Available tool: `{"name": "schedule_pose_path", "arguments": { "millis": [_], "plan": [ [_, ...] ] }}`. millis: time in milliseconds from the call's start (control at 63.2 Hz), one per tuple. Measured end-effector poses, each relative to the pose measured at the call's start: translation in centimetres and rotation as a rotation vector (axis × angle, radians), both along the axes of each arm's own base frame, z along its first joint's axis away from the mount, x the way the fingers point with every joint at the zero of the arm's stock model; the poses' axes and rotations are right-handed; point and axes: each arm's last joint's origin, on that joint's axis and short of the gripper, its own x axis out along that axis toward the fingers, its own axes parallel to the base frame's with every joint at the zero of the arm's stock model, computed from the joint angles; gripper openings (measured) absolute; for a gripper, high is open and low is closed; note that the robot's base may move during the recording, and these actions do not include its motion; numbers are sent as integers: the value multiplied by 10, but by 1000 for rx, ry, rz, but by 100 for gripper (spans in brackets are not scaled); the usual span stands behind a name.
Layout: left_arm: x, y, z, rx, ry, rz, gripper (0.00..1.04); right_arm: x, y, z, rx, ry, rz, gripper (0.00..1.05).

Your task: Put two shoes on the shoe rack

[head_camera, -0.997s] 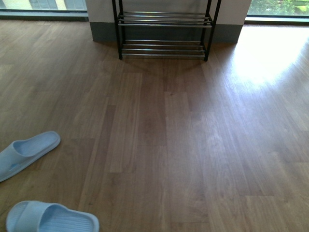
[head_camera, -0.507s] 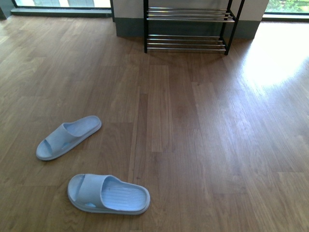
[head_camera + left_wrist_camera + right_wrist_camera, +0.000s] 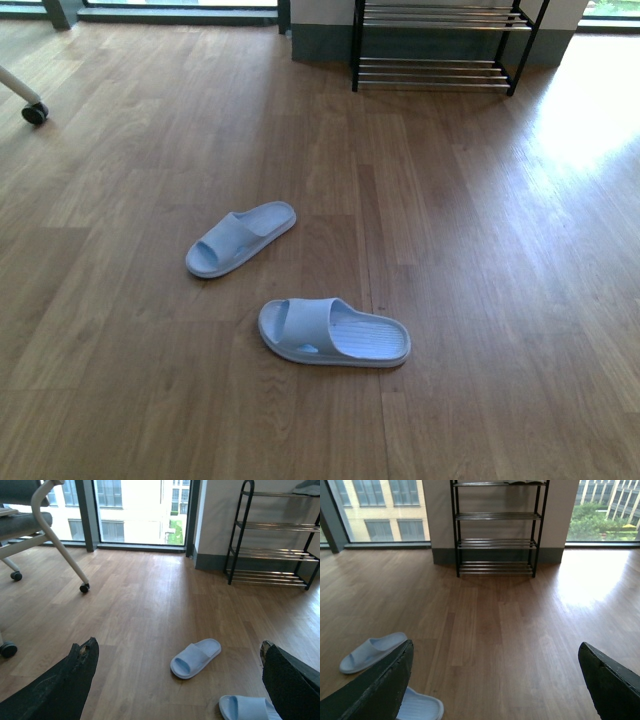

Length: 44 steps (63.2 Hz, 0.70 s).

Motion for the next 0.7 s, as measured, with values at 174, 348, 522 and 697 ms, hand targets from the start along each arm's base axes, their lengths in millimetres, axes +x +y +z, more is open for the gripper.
{"name": "schedule_pose_path", "arguments": {
  "millis": [174,348,522,697],
  "plan": [
    [0,0,0,0,0,-1,95,0,0,0,0,-1,0,95],
    [0,0,0,0,0,-2,95,0,0,0,0,0,-1,95],
    [0,0,0,0,0,-2,95,0,0,0,0,0,-1,95],
    [0,0,0,0,0,-2,95,0,0,0,0,0,-1,95]
  ]
}}
